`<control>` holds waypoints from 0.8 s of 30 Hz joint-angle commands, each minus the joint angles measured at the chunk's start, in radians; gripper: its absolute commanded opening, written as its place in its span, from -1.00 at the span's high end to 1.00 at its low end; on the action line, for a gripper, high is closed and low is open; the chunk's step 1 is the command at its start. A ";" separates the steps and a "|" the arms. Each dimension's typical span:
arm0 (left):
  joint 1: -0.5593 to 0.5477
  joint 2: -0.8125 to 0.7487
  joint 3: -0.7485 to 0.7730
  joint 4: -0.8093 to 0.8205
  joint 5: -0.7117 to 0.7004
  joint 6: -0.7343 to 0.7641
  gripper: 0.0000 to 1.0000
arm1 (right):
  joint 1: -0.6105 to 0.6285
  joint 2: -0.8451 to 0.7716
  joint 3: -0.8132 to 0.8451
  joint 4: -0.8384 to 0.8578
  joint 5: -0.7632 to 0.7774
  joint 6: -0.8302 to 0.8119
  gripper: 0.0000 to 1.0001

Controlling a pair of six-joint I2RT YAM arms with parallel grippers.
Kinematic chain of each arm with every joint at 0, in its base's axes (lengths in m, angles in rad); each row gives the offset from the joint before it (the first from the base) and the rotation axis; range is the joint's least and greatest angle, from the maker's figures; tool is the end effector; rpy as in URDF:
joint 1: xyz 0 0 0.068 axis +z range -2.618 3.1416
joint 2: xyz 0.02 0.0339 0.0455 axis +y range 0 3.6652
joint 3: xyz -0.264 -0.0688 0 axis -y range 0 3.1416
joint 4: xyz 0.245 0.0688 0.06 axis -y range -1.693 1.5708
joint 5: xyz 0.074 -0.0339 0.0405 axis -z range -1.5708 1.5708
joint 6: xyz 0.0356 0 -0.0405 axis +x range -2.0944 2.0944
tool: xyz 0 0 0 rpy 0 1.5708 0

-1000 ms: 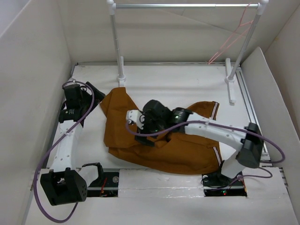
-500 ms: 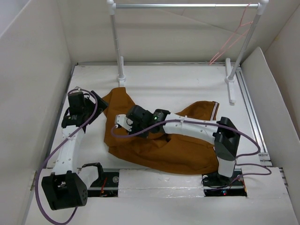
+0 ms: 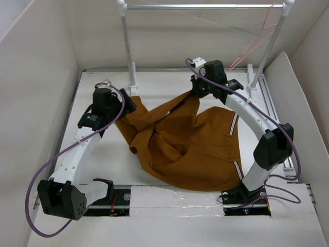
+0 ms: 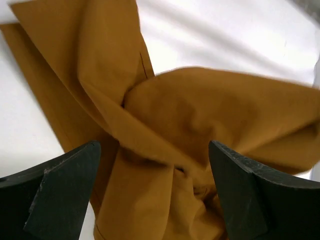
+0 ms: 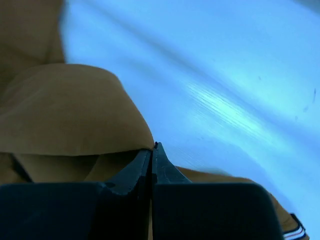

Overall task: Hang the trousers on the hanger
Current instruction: Flatten out the trousers at the center of the board.

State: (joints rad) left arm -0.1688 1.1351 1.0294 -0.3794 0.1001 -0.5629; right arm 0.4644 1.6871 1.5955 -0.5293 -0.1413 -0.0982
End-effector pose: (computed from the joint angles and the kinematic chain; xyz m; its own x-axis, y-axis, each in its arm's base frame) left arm 0.2511 -0.0464 0.3356 -0.5245 -0.4492 -0.7233 -0.0302 0.8588 -0.5115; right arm 0.3455 0.1787 0.3495 -0.4641 -0.3411 -0.8175 -0.5942 0.8043 0.0018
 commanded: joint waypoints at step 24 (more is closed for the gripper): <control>-0.117 0.104 -0.357 0.474 -0.273 -0.532 -0.83 | -0.064 -0.012 -0.083 -0.012 -0.041 0.060 1.00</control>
State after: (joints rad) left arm -0.2859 1.2304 0.6502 -0.0441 -0.1726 -1.0470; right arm 0.4049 1.7065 1.5261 -0.5682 -0.1596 -0.0048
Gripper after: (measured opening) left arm 0.916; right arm 0.019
